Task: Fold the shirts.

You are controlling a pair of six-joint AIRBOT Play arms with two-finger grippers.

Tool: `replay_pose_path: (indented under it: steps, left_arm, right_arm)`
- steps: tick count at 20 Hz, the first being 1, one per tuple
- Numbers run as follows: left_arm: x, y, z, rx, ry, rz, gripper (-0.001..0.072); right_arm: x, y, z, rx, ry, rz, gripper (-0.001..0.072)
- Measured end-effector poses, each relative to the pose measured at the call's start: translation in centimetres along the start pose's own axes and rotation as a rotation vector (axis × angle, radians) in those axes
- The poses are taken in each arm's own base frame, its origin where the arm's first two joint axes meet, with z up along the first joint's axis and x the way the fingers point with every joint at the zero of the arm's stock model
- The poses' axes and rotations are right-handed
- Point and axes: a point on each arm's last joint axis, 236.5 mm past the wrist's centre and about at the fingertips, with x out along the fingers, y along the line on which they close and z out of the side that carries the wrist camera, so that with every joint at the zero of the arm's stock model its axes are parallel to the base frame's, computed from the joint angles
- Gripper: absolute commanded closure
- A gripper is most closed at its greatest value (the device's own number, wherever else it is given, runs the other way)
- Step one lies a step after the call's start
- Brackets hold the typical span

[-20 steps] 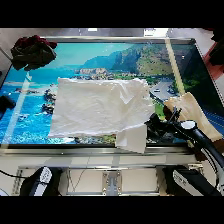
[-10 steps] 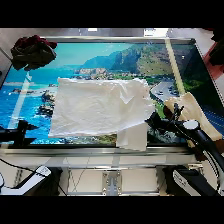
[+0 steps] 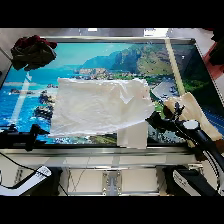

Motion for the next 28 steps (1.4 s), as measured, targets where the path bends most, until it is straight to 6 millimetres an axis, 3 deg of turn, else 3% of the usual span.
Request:
replay_pose_path:
  steps: [4, 5, 6, 7, 9, 11, 13, 14, 16, 18, 20, 23, 25, 27, 28]
  left_arm:
    - [1.9, -2.2, -0.4, 0.025, -0.004, -0.019, 0.0244]
    - [2.4, -2.5, -0.7, 0.024, 0.006, -0.018, 0.0283]
    - [2.8, -2.6, -0.8, 0.022, 0.016, -0.014, 0.0518]
    - [3.3, -2.6, -0.9, 0.021, 0.022, -0.006, 0.0689]
    - [3.8, -2.8, -0.9, 0.019, 0.026, -0.007, 0.0696]
    - [3.5, -4.3, 0.0, 0.043, -0.002, -0.047, 0.0696]
    - [1.6, -8.6, 1.3, 0.087, -0.051, -0.180, 0.0696]
    - [-0.4, -12.1, 1.3, 0.134, -0.070, -0.292, 0.0696]
    - [-6.6, -19.5, 1.6, 0.254, -0.165, -0.538, 0.0697]
    - [-14.9, -26.1, -0.2, 0.421, -0.285, -0.775, 0.0698]
    - [-23.9, -30.7, -3.7, 0.619, -0.440, -0.944, 0.0698]
    - [-35.2, -33.9, -10.5, 0.907, -0.715, -1.034, 0.0698]
    - [-41.4, -34.6, -14.7, 1.053, -0.922, -1.021, 0.0698]
    - [-46.7, -34.6, -18.1, 1.150, -1.133, -0.962, 0.0698]
    - [-48.9, -34.4, -19.3, 1.175, -1.234, -0.921, 0.0698]
  right_arm:
    - [0.0, 0.1, 0.1, 0.005, -0.002, 0.005, 0.0676]
    - [0.0, 0.2, 0.1, 0.006, -0.003, 0.006, 0.0676]
    - [0.0, 0.2, 0.1, 0.007, -0.003, 0.006, 0.0677]
    - [0.0, 0.2, 0.1, 0.007, -0.004, 0.006, 0.0686]
    - [0.0, 0.2, 0.1, 0.004, -0.005, 0.008, 0.0686]
    - [-0.3, 0.8, 0.3, -0.013, -0.013, 0.019, 0.0687]
    - [-1.3, 2.5, 1.0, -0.056, -0.040, 0.053, 0.0687]
    - [-2.2, 4.0, 1.7, -0.088, -0.070, 0.081, 0.0688]
    - [-5.0, 7.7, 3.0, -0.167, -0.145, 0.155, 0.0688]
    - [-9.6, 12.1, 4.2, -0.256, -0.247, 0.240, 0.0689]
    - [-15.9, 16.4, 5.1, -0.351, -0.387, 0.311, 0.0690]
    - [-28.1, 22.4, 4.6, -0.527, -0.686, 0.373, 0.0692]
    - [-36.7, 26.0, 2.5, -0.658, -0.911, 0.371, 0.0691]
    - [-43.4, 28.8, -0.1, -0.763, -1.095, 0.351, 0.0692]
    - [-45.8, 29.9, -1.1, -0.800, -1.163, 0.341, 0.0692]
